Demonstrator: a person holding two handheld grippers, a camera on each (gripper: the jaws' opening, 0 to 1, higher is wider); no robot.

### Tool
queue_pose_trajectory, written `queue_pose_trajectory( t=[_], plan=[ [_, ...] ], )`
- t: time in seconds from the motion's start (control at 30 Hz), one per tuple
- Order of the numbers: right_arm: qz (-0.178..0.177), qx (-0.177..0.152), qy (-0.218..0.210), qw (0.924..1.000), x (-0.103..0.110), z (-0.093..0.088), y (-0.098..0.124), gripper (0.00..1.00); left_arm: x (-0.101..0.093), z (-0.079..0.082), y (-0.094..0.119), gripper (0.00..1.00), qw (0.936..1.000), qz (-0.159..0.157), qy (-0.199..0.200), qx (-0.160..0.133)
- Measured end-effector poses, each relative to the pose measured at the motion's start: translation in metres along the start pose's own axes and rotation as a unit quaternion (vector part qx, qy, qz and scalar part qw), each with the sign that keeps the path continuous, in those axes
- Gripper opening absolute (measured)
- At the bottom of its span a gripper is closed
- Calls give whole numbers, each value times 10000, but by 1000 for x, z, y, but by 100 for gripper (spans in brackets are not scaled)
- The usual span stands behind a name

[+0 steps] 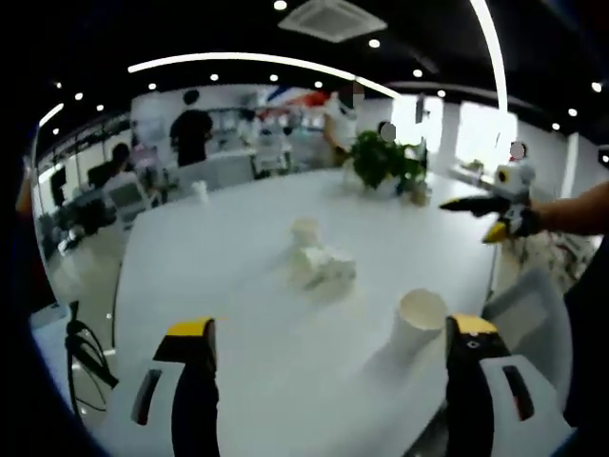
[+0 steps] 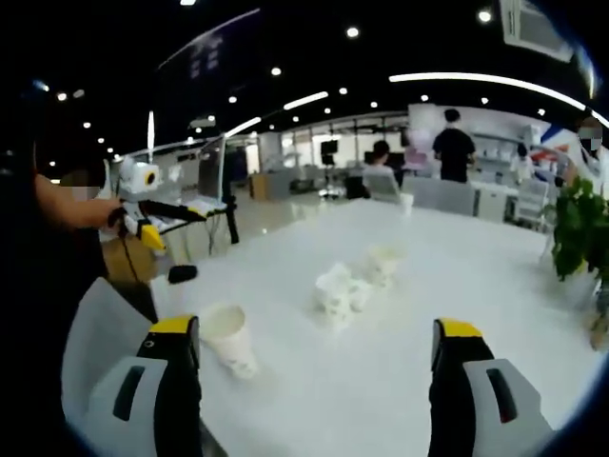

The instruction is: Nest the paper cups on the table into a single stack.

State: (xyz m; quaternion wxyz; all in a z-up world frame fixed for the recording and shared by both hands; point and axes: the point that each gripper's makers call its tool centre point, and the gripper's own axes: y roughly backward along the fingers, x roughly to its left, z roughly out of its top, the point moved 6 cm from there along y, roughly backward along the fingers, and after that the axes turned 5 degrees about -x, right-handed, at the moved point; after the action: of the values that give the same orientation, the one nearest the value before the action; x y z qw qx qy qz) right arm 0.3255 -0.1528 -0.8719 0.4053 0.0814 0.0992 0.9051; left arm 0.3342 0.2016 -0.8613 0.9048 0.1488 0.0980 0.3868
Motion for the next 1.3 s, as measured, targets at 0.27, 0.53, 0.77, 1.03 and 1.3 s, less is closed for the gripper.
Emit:
queue_pose_trajectory(
  t=[0.27, 0.53, 0.77, 1.03, 1.3],
  plan=[
    [-10, -122, 29, 9999, -12, -48, 56, 100, -46, -29, -11, 100, 10000, -22, -1, -8],
    [-93, -82, 31, 9999, -17, -56, 56, 100, -57, -44, -4, 100, 9999, 6, -70, -77],
    [-111, -84, 33, 9999, -18, -57, 52, 100, -59, -50, -6, 100, 9998, -87, -194, 29],
    [-122, -40, 24, 9999, -19, -59, 40, 100, -56, -49, -7, 100, 9998, -98, -186, 1],
    [-151, 28, 28, 9999, -26, -64, 27, 99, -52, -47, -8, 100, 9999, -65, -84, -70]
  ],
)
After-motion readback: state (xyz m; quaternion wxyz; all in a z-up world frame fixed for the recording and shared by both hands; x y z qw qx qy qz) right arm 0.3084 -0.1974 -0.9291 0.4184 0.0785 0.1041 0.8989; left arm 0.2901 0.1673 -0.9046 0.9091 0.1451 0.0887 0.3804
